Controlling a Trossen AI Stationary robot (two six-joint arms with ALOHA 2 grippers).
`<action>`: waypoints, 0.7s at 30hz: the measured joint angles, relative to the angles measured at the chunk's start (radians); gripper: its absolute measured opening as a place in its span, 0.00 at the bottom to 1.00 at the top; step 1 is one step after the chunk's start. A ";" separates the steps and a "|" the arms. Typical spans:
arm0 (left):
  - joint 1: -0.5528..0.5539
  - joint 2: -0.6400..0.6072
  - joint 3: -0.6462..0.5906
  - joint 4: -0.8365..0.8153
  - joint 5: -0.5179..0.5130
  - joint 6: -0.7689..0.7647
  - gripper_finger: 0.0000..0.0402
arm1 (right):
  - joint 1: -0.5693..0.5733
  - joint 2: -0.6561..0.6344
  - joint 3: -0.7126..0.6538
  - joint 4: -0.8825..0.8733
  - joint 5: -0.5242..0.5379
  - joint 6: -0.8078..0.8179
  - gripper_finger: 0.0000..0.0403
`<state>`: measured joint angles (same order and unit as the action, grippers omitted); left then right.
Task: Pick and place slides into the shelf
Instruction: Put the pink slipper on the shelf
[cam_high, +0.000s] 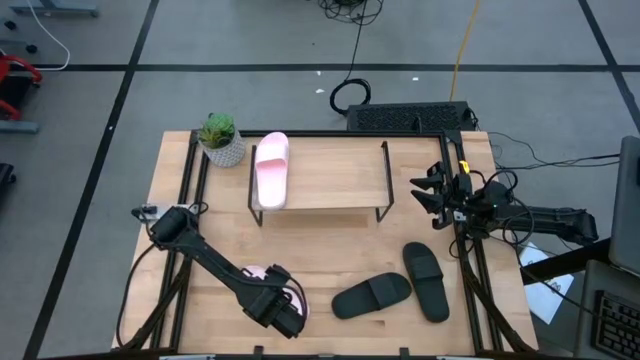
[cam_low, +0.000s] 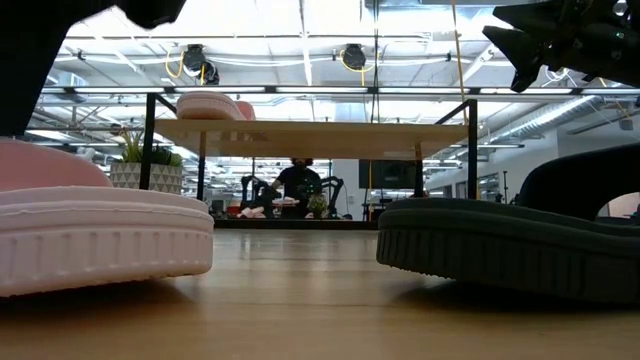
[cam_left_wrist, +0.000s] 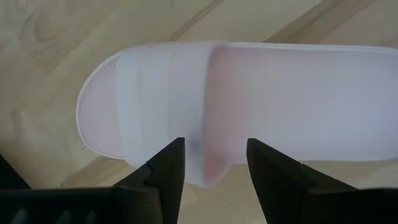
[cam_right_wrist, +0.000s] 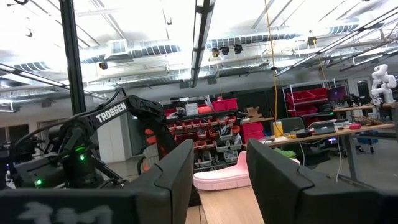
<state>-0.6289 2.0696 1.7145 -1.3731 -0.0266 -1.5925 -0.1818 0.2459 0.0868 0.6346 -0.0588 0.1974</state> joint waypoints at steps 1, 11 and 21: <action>0.000 0.001 -0.011 0.006 0.004 0.000 0.42 | 0.000 0.000 0.000 0.000 -0.003 0.000 0.35; -0.008 0.001 -0.086 -0.021 0.027 -0.032 0.32 | 0.000 0.000 0.000 0.001 -0.051 0.000 0.35; -0.016 0.000 -0.113 -0.071 0.021 0.023 0.02 | 0.000 0.000 0.000 0.001 -0.051 0.000 0.35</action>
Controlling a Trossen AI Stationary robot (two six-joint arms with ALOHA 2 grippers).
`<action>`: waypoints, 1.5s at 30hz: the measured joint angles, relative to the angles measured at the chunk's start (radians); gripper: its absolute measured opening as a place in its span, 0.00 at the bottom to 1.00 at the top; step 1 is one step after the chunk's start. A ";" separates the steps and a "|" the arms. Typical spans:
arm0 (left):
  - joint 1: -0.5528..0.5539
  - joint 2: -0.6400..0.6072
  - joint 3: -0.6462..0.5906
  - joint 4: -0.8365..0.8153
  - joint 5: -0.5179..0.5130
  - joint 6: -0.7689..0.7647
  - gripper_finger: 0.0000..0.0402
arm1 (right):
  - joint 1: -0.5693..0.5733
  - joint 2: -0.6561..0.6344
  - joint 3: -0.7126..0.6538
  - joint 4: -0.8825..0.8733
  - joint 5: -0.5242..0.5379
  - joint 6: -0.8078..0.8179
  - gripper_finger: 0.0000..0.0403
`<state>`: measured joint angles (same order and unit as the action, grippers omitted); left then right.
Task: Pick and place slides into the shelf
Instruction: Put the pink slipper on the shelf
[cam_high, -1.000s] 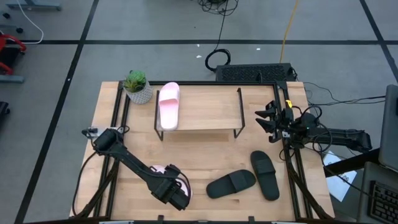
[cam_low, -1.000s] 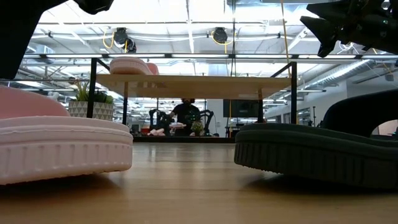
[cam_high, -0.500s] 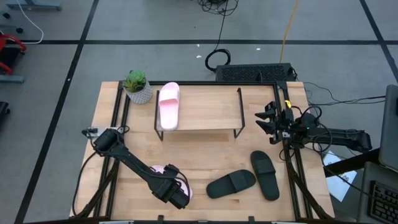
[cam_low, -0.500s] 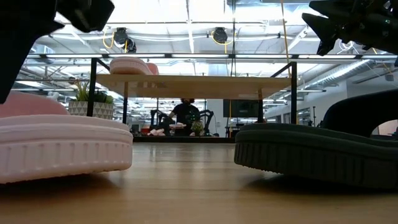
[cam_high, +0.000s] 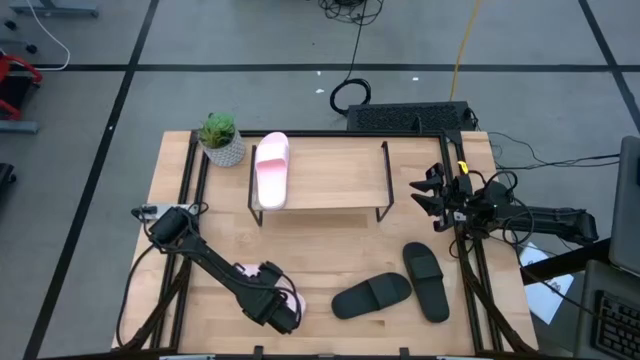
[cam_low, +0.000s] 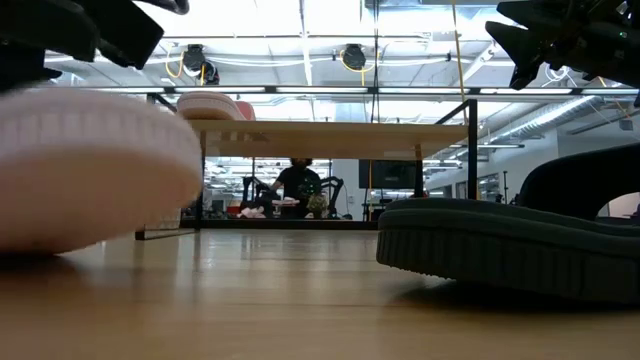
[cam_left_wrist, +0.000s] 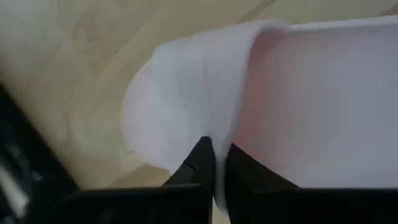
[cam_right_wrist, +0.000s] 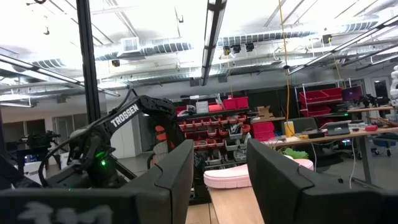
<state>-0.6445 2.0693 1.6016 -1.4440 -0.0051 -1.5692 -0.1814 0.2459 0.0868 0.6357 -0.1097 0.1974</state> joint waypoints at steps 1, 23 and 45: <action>0.000 0.000 0.011 -0.041 0.002 0.004 0.02 | 0.000 0.000 0.000 0.000 0.000 0.000 0.35; 0.074 -0.075 0.495 -0.127 -0.510 0.707 0.00 | 0.000 0.000 0.000 0.010 0.006 0.005 0.35; 0.531 -0.115 0.749 -0.080 -0.847 1.459 0.00 | -0.001 0.000 0.000 0.002 0.193 -0.067 0.35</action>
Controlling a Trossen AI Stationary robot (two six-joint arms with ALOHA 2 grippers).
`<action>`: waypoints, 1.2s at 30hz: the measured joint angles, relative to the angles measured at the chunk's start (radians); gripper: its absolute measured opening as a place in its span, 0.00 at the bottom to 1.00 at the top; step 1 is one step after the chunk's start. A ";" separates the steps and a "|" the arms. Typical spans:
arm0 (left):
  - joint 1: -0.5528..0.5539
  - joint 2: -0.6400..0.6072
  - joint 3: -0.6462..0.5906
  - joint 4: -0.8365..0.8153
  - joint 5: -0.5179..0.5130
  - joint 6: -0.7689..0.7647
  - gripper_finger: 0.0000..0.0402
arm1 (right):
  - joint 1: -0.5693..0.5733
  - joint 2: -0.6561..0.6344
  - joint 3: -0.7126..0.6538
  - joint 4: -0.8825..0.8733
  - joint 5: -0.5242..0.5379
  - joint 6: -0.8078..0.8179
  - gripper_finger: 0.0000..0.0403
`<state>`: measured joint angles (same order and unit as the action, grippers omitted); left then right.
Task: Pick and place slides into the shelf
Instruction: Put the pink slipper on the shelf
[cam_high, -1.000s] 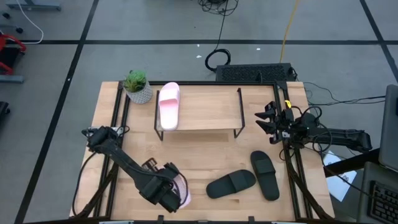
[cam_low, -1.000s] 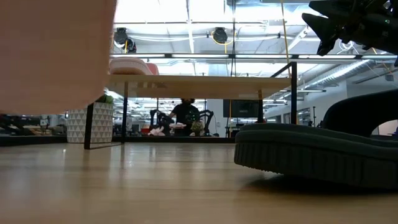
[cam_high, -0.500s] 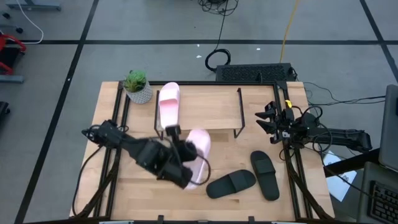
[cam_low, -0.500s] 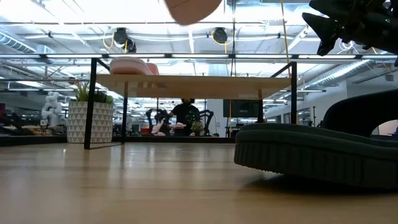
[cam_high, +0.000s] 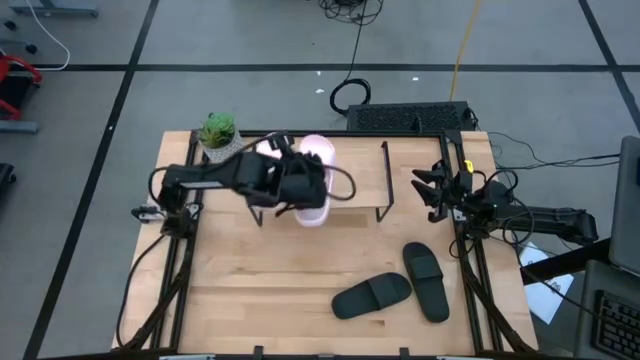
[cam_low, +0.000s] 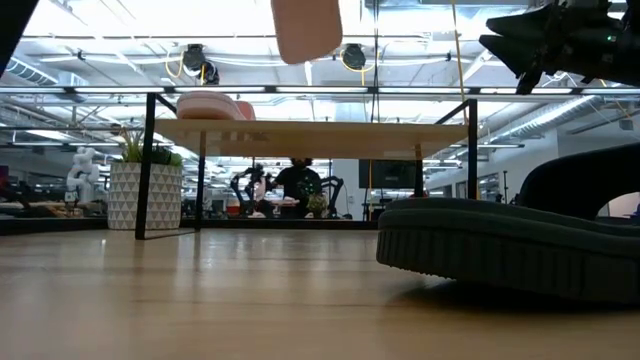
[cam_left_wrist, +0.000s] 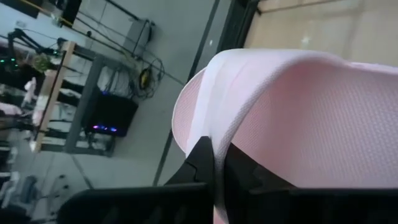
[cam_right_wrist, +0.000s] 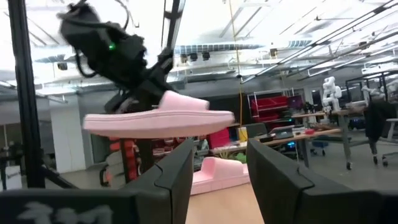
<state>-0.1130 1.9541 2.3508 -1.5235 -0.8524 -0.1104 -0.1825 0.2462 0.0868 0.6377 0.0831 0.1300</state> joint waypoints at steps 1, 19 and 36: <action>0.015 0.012 0.000 0.012 0.000 0.021 0.00 | 0.000 0.000 0.000 0.000 -0.003 -0.003 0.35; 0.162 0.119 -0.246 0.135 -0.129 0.156 0.00 | 0.000 0.000 0.000 -0.049 -0.005 -0.093 0.35; 0.184 0.080 -0.427 0.192 -0.158 0.167 0.00 | 0.000 0.000 0.000 -0.049 -0.005 -0.116 0.35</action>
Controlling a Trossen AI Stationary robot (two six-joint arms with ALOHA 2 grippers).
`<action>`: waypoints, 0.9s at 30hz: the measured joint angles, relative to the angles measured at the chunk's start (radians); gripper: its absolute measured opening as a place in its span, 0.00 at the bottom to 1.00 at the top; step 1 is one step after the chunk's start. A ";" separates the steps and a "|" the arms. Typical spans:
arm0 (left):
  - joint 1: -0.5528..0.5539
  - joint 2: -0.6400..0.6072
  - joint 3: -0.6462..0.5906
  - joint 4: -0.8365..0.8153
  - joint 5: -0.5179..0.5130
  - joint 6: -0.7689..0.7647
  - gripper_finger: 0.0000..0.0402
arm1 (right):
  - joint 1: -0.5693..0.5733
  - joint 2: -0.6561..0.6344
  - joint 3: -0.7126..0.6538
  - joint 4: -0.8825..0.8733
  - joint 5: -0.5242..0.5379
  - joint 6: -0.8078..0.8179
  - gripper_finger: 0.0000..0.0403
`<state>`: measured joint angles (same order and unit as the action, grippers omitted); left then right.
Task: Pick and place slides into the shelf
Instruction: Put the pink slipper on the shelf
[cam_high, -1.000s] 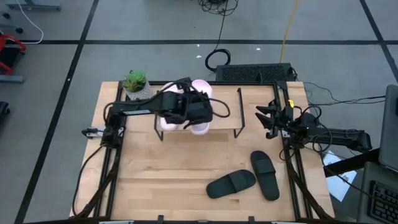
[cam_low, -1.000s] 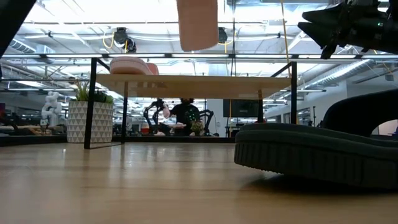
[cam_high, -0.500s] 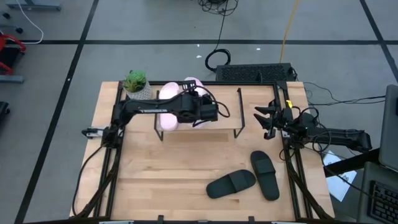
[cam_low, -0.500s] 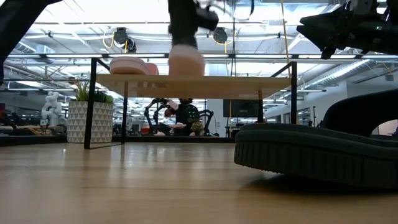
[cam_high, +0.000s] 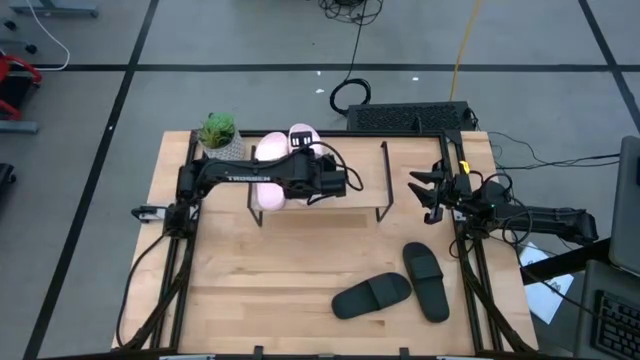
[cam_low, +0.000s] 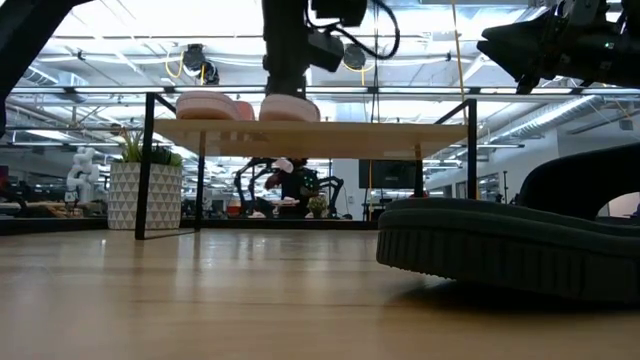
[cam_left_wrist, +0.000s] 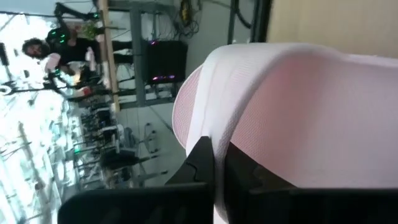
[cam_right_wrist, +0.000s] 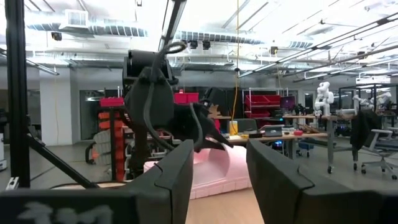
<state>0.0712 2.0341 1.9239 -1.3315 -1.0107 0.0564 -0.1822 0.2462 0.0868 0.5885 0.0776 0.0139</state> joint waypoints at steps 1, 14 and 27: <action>-0.002 -0.008 0.000 0.014 0.026 0.012 0.00 | 0.000 0.000 0.000 0.000 0.000 0.000 0.35; -0.005 -0.087 -0.016 0.042 0.182 0.031 0.00 | 0.000 0.002 0.000 0.006 0.000 0.007 0.35; -0.001 -0.130 -0.151 0.096 0.168 0.035 0.00 | 0.000 0.002 0.000 0.006 0.000 0.008 0.35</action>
<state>0.0701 1.9044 1.7725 -1.2353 -0.8423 0.0911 -0.1825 0.2478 0.0868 0.5946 0.0780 0.0216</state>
